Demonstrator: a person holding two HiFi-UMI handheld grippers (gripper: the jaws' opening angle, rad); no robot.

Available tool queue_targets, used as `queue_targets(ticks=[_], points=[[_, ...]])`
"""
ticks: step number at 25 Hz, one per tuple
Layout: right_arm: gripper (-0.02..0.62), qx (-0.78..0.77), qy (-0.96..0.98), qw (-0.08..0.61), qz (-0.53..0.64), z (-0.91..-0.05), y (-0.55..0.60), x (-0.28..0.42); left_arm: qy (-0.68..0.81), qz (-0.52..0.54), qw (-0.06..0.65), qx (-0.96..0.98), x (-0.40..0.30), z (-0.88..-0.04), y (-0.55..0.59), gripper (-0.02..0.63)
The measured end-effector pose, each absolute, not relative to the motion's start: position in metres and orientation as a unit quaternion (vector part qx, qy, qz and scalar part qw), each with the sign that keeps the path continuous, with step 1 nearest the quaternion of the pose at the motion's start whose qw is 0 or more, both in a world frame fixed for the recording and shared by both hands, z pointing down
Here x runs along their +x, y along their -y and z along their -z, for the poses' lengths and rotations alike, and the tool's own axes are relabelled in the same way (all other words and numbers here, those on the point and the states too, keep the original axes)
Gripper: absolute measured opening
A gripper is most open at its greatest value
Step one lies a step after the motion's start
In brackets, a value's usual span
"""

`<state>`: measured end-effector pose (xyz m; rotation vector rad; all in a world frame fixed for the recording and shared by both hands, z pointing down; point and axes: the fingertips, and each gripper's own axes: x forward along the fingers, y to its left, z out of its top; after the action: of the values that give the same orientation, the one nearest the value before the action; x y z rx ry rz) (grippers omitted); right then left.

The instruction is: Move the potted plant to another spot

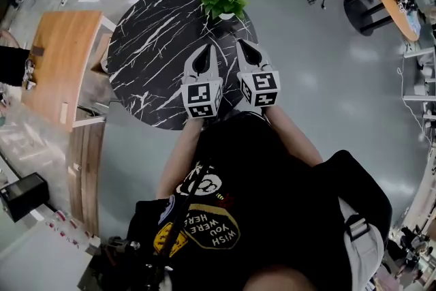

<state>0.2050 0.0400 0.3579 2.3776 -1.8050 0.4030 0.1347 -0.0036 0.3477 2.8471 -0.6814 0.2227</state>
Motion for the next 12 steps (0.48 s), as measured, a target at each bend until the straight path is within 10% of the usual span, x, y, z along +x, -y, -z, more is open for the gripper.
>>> queue_targets(ticks=[12], points=[[0.002,0.783,0.599,0.071,-0.15,-0.364,-0.039,0.209,0.237,-0.095,0.109,0.961,0.139,-0.362,0.018,0.005]])
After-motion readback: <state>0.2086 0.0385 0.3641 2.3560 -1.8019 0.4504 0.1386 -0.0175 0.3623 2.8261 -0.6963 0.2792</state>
